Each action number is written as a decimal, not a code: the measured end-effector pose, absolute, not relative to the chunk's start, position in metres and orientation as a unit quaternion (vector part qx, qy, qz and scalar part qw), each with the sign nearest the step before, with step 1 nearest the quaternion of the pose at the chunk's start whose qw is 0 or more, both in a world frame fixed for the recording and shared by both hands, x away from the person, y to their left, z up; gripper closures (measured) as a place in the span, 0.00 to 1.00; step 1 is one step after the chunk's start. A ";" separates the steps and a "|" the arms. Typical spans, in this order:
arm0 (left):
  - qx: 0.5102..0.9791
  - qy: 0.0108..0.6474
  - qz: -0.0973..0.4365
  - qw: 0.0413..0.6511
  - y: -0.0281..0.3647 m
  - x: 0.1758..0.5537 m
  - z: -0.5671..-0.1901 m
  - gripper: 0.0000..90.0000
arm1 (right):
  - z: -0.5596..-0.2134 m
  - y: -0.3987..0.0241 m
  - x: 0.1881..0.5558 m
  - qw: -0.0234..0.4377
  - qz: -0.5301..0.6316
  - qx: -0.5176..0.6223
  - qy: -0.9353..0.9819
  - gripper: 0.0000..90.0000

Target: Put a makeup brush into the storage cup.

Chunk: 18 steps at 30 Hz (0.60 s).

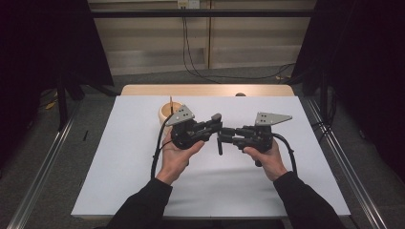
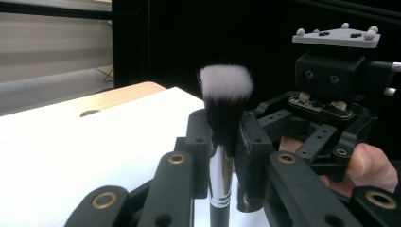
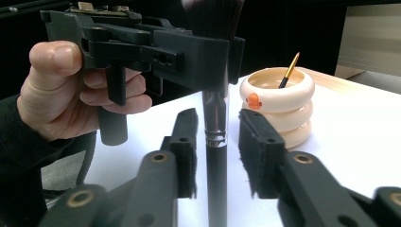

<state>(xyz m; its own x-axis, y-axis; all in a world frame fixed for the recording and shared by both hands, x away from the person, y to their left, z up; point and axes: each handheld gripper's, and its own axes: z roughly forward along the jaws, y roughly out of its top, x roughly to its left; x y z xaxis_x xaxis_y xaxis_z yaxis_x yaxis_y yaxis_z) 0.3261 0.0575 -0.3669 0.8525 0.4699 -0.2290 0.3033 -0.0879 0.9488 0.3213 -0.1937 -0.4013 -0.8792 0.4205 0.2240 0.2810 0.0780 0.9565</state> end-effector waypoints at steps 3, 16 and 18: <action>0.732 0.261 0.067 0.626 0.058 0.326 -0.367 0.87 | -0.401 -0.194 0.320 0.060 0.633 0.242 0.733 0.62; 0.739 0.264 0.084 0.614 0.062 0.326 -0.364 0.87 | -0.400 -0.195 0.322 0.078 0.627 0.269 0.727 0.11; 0.736 0.263 0.082 0.619 0.062 0.327 -0.364 0.87 | -0.400 -0.197 0.322 0.083 0.627 0.263 0.729 0.06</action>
<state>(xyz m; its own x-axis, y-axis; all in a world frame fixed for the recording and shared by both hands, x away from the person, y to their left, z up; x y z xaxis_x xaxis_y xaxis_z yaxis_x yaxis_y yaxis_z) 0.3269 0.0623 -0.3642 0.8487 0.4876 -0.2049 0.2852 -0.0958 0.9537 0.3216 -0.1970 -0.3999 -0.8475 0.4881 0.2086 0.2795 0.0762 0.9571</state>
